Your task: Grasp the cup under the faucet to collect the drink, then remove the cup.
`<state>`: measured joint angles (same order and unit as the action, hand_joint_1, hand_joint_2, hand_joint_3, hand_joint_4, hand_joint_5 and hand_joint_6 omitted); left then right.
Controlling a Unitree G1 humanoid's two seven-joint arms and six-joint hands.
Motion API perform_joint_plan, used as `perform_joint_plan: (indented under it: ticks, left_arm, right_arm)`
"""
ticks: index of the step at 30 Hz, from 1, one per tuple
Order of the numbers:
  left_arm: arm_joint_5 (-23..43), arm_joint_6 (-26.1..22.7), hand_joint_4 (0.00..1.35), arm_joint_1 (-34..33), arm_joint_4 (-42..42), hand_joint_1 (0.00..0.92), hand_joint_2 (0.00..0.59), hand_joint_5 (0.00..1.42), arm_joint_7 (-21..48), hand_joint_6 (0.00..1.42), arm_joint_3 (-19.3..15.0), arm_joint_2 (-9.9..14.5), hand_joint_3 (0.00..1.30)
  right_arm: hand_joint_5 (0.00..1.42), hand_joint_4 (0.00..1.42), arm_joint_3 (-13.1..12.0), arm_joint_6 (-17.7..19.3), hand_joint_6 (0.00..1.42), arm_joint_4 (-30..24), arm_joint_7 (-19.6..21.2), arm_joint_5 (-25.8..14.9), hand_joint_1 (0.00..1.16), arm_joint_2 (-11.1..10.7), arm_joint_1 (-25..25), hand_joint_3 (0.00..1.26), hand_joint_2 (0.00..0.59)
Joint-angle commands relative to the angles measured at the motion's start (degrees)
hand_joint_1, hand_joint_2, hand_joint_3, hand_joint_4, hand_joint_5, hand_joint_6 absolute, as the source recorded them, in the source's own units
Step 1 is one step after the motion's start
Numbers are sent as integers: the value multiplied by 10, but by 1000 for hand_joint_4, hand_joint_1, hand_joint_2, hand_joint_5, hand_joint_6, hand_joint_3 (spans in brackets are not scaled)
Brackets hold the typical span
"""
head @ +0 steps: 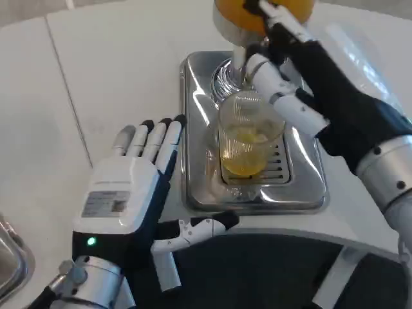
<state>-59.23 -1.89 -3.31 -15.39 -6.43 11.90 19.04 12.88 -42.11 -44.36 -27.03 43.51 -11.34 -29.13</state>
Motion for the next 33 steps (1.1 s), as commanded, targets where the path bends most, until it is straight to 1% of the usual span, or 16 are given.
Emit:
perform_joint_plan:
  ticks: [1,3,6,9,13,16,17,21,23,25,27,29,31,33]
  left_arm:
    - [-6,-3,0,-3,2,0,69,0,-3,0,9,1,0]
    - [-6,-5,0,-3,1,0,69,0,-2,0,10,2,0]
    - [-3,-7,0,-3,4,0,69,0,-1,0,11,2,0]
    - [1,-8,0,-4,8,0,69,0,-3,0,12,-1,0]
    - [8,-10,0,-16,21,0,68,0,-6,0,15,-10,0]
    - [11,-11,0,-27,32,5,66,0,-6,0,17,-14,0]
    - [12,-10,0,-32,37,19,63,0,-7,0,19,-16,0]
    - [14,-12,0,-44,51,25,63,0,-10,4,27,-22,0]
    - [16,-13,0,-49,58,26,63,0,-14,6,30,-26,0]
    - [19,-14,0,-55,64,27,63,0,-17,7,32,-29,0]
    - [25,-16,0,-63,75,27,63,0,-20,11,32,-34,0]
    - [33,-17,0,-71,85,39,61,0,-25,21,31,-36,0]
    - [39,-17,0,-76,93,40,61,1,-34,22,29,-38,0]
    - [53,-14,0,-83,102,42,55,4,-38,32,23,-41,0]
  right_arm:
    - [0,0,5,-18,0,-23,33,32,0,25,31,29,586]
    - [0,0,7,-20,0,-31,59,43,0,50,49,7,586]
    - [0,0,7,-15,0,-39,92,50,0,82,74,0,586]
    - [0,0,8,-4,0,-41,111,50,0,101,91,0,586]
    - [0,0,1,19,0,-44,124,42,0,109,113,0,586]
    - [0,0,-14,57,0,-66,129,21,0,103,148,0,586]
    - [0,0,-17,66,0,-72,130,17,0,101,156,0,586]
    - [0,0,-36,91,0,-104,118,0,0,88,193,0,586]
    - [0,0,-43,102,0,-117,113,-9,0,79,211,0,586]
    - [0,0,-52,125,0,-138,107,-18,0,60,242,1,586]
    - [0,0,-58,144,0,-151,103,-26,0,46,265,2,586]
    - [0,0,-70,177,0,-156,102,-40,2,33,294,3,586]
    - [0,0,-81,201,0,-156,104,-54,5,28,313,3,586]
    - [0,0,-90,216,0,-156,107,-65,10,25,324,4,586]
